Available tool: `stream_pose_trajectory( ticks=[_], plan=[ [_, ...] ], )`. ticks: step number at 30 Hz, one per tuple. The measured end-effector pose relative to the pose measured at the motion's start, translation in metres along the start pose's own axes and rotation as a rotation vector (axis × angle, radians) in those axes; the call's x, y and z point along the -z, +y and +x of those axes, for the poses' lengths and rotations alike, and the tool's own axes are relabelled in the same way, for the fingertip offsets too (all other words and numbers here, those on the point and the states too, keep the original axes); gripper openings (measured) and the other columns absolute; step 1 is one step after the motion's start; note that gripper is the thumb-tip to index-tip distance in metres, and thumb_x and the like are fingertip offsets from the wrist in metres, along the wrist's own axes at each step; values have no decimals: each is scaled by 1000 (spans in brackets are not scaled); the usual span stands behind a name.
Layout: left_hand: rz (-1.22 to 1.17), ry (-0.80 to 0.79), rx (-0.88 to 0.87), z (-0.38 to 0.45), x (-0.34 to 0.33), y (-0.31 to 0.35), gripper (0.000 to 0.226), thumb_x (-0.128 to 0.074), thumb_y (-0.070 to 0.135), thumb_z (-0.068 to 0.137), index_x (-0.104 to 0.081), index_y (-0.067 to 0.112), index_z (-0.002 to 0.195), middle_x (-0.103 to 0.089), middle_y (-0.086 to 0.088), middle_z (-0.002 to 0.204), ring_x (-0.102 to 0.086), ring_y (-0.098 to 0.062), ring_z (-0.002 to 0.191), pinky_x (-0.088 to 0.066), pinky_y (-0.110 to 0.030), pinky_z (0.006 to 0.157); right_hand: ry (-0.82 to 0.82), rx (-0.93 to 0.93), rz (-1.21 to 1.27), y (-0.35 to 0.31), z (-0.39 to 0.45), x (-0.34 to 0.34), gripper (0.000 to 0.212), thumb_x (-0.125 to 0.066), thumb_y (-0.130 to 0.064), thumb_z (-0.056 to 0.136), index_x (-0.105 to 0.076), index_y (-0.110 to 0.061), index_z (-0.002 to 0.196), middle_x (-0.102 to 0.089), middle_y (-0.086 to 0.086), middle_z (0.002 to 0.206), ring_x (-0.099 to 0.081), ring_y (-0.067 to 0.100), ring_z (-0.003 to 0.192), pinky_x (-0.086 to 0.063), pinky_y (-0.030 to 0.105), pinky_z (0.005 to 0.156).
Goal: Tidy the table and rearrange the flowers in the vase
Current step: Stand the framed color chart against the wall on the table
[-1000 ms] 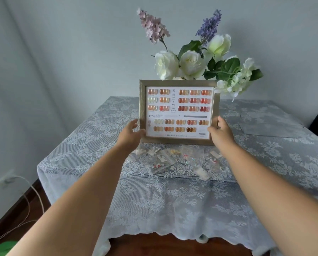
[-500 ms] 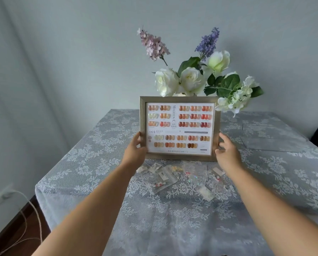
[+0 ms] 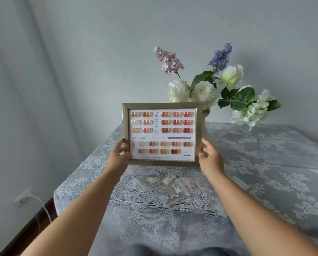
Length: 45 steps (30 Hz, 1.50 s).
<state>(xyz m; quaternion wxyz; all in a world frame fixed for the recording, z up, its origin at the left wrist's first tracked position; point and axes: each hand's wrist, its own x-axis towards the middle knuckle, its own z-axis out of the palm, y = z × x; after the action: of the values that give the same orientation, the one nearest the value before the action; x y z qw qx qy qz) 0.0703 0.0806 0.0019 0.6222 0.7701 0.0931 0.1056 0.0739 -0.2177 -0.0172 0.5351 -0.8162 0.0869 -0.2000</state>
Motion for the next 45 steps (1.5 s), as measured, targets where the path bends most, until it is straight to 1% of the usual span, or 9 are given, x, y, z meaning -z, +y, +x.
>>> stream_pose_trajectory(
  ticks=[3, 6, 10, 14, 21, 26, 31, 37, 45],
  plan=[
    [-12, 83, -9, 3, 24, -4, 66, -47, 4, 83, -41, 34, 142, -64, 2, 116, -64, -16, 86, -49, -30, 71, -49, 29, 8, -16, -2, -24, 60, -54, 1, 89, -46, -35, 136, -63, 0, 123, -59, 9, 90, -42, 12, 58],
    [-29, 168, -7, 9, 49, -7, 64, -47, 5, 83, -45, 37, 139, -64, 5, 111, -57, -12, 73, -43, -29, 60, -105, 41, 25, -31, -5, -51, 61, -52, 1, 89, -45, -36, 137, -62, -1, 125, -59, 6, 86, -49, 18, 59],
    [-109, 234, 30, 19, 76, -5, 61, -49, 5, 85, -48, 42, 134, -66, 0, 111, -59, -17, 76, -45, -31, 61, -169, 77, 23, -51, -3, -85, 64, -52, 2, 88, -42, -36, 139, -63, -1, 123, -65, 14, 85, -49, 23, 54],
    [-150, 255, 59, 28, 92, -6, 55, -49, 2, 84, -55, 57, 91, -68, -3, 101, -57, -14, 62, -41, -25, 48, -209, 94, -8, -66, 8, -112, 63, -52, 0, 88, -42, -37, 138, -64, -3, 120, -63, 10, 82, -48, 22, 53],
    [-181, 275, 102, 86, 100, -1, 55, -50, 1, 82, -53, 44, 117, -70, -7, 103, -58, -18, 72, -40, -26, 49, -245, 151, -48, -79, 61, -150, 59, -52, -3, 89, -41, -32, 140, -62, 2, 123, -62, 9, 79, -42, 19, 51],
    [-115, 249, 108, 146, 78, 1, 64, -50, 3, 84, -43, 36, 138, -66, -13, 110, -54, -22, 78, -42, -31, 55, -211, 147, -107, -81, 113, -163, 61, -50, 1, 87, -42, -33, 138, -57, -6, 106, -54, 2, 77, -40, 18, 53],
    [-48, 254, 101, 200, 49, 4, 50, -51, 7, 86, -47, 43, 120, -56, -3, 86, -45, -16, 64, -43, -33, 56, -190, 112, -107, -74, 162, -178, 61, -50, 1, 86, -44, -32, 137, -60, -6, 106, -59, 10, 83, -44, 22, 55],
    [-17, 225, 46, 251, 27, -1, 32, -52, 11, 89, -45, 38, 104, -59, 0, 88, -44, -12, 56, -39, -22, 42, -147, 57, -66, -59, 206, -198, 60, -52, 0, 85, -46, -34, 134, -58, -8, 96, -62, 14, 73, -42, 25, 49],
    [-16, 137, 30, 310, 9, -1, 21, -51, 9, 84, -55, 18, 103, -65, -9, 107, -56, -25, 82, -43, -35, 67, -97, -23, -4, -40, 249, -223, 61, -51, -1, 88, -42, -34, 139, -54, -5, 103, -61, 17, 75, -44, 28, 55]
  ],
)
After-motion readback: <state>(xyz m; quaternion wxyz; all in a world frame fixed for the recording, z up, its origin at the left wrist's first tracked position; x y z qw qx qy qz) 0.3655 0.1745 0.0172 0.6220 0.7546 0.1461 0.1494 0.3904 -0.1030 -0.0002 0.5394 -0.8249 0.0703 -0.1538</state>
